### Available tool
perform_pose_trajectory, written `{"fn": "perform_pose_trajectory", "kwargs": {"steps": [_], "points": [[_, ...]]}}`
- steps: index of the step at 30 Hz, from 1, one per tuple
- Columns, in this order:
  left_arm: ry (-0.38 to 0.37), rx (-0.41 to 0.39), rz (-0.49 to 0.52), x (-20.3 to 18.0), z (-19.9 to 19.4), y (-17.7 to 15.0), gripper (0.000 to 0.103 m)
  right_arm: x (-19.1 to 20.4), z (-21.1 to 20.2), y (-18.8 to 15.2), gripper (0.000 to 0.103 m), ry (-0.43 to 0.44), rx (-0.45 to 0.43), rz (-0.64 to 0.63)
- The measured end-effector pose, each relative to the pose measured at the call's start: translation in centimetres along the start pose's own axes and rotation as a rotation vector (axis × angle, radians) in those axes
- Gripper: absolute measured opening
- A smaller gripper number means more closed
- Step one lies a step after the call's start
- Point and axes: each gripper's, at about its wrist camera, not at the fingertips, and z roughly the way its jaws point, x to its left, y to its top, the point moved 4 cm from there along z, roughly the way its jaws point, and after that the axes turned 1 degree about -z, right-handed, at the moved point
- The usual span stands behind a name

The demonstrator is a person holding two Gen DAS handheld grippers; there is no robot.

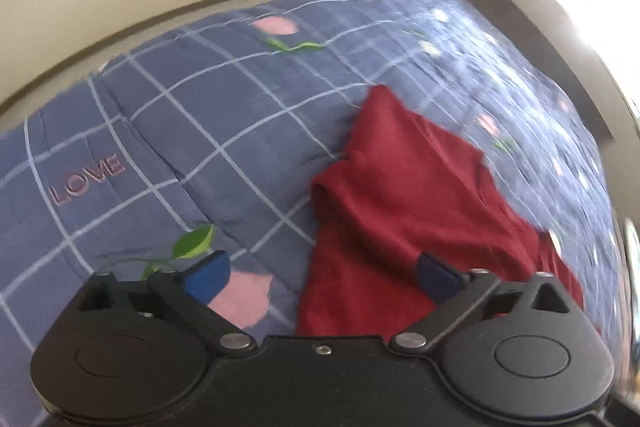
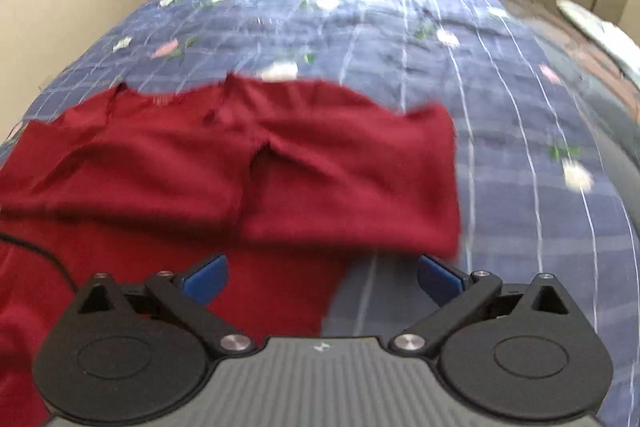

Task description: Fold small clothes

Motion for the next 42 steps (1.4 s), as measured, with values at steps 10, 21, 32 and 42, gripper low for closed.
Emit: {"fn": "perform_pose_trajectory", "kwargs": {"steps": [10,21,32,42], "points": [[0.003,0.174,0.246,1.3,-3.9,-5.5,0.102,1.2,-6.6,-10.3,0.103,0.053,0.15,0.157],[-0.096,0.315,0.32,4.9,-6.5,-12.6,0.102,3.3,-11.8,-19.1,0.095,0.148,0.18,0.324],[-0.094,0.276,0.328,6.7,-8.5,-12.7,0.096,3.6,-13.0,-21.2,0.071,0.188,0.164,0.352],[-0.127,0.36,0.345,6.2,-7.9,-14.0,0.04,3.6,-13.9,-21.7,0.012,0.211,0.189,0.392]]}}
